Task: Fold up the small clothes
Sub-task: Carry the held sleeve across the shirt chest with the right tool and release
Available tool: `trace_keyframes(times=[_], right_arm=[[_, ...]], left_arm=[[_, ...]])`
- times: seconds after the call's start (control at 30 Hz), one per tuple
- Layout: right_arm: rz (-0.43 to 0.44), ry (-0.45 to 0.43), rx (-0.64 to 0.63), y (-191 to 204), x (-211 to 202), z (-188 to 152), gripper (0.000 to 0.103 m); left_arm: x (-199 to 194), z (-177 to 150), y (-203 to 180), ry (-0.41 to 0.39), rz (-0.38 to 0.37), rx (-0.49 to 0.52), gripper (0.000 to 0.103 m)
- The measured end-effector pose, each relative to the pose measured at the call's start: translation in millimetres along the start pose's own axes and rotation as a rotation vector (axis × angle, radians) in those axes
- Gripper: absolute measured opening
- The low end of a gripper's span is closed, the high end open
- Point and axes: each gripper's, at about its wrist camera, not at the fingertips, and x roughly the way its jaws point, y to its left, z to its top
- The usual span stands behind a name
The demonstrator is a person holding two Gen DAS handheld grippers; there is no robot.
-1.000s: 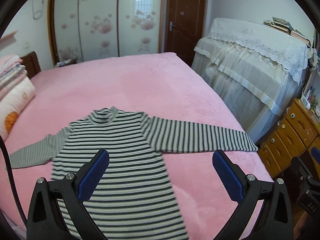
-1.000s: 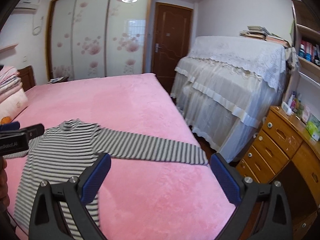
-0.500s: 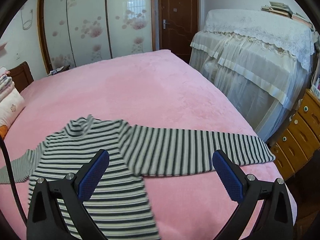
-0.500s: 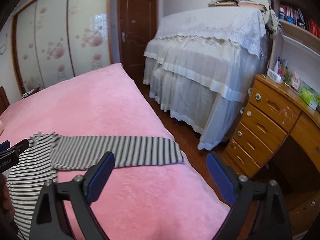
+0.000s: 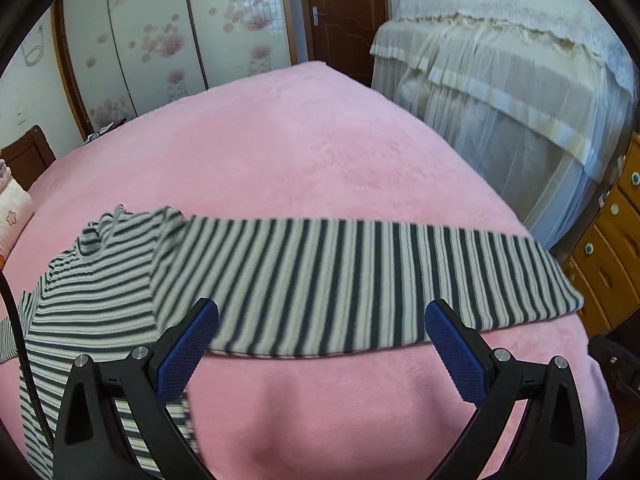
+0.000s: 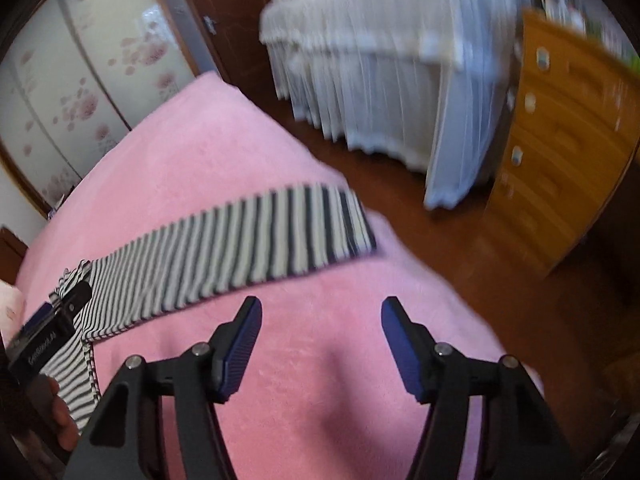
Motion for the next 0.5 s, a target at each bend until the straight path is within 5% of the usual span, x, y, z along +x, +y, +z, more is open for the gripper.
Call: trace_keyframes(times=[0.23, 0.5], right_arm=[[0.084, 0.091, 0.157, -30, 49, 7, 0.063], [0.057, 0.080, 0.180, -20, 79, 35, 0.059]], left_arm=[[21, -13, -19, 0.041, 0.008, 0.015, 0.103], [20, -16, -21, 0.027, 0.019, 0.027, 0.103]])
